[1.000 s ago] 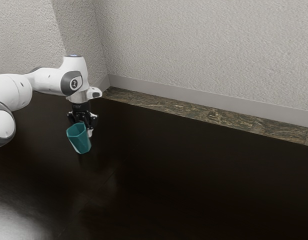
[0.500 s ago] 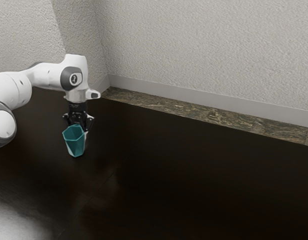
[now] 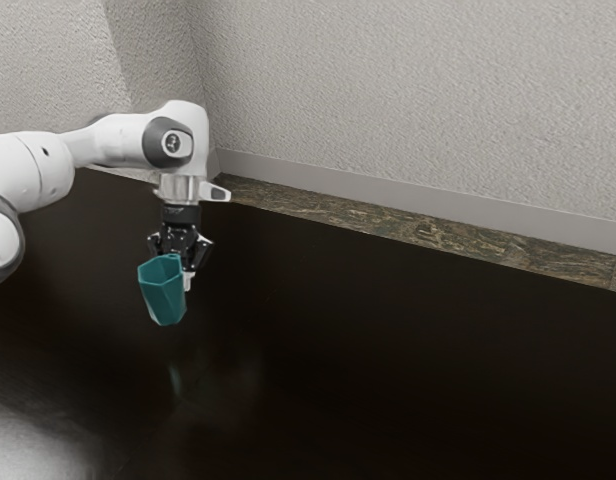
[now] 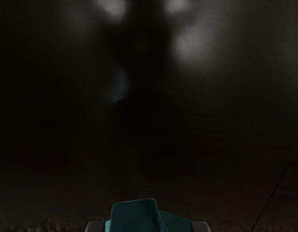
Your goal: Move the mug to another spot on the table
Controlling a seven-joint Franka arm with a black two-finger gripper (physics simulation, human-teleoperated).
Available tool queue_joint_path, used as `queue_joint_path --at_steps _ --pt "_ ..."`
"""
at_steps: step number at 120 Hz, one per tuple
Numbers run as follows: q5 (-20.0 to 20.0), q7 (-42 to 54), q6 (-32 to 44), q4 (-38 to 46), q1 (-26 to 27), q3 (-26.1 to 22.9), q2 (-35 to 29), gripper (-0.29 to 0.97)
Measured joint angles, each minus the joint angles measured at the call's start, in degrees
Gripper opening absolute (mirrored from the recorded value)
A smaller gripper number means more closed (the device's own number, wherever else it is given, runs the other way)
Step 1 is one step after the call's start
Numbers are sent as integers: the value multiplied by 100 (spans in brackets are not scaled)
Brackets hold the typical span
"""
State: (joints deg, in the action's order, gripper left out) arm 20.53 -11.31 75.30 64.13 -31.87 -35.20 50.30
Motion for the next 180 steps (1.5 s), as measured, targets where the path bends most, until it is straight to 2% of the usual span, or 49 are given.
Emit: queue_joint_path --at_steps 31,60,89,120,141,146,164,180 --pt "-524 -113 176 1000 -2 -164 -685 9" --pt "-796 -218 542 1372 278 -204 -915 5" --pt "-826 -324 868 1426 677 -165 -798 1" --pt "-773 -413 1407 1376 700 99 -474 0" --pt "-689 -479 1627 1382 712 295 -293 4" --pt "-658 -494 1666 1384 715 305 -271 8" --pt "-615 -542 1805 1389 723 313 -227 37" --pt "-621 -576 1977 1409 725 324 -303 52"
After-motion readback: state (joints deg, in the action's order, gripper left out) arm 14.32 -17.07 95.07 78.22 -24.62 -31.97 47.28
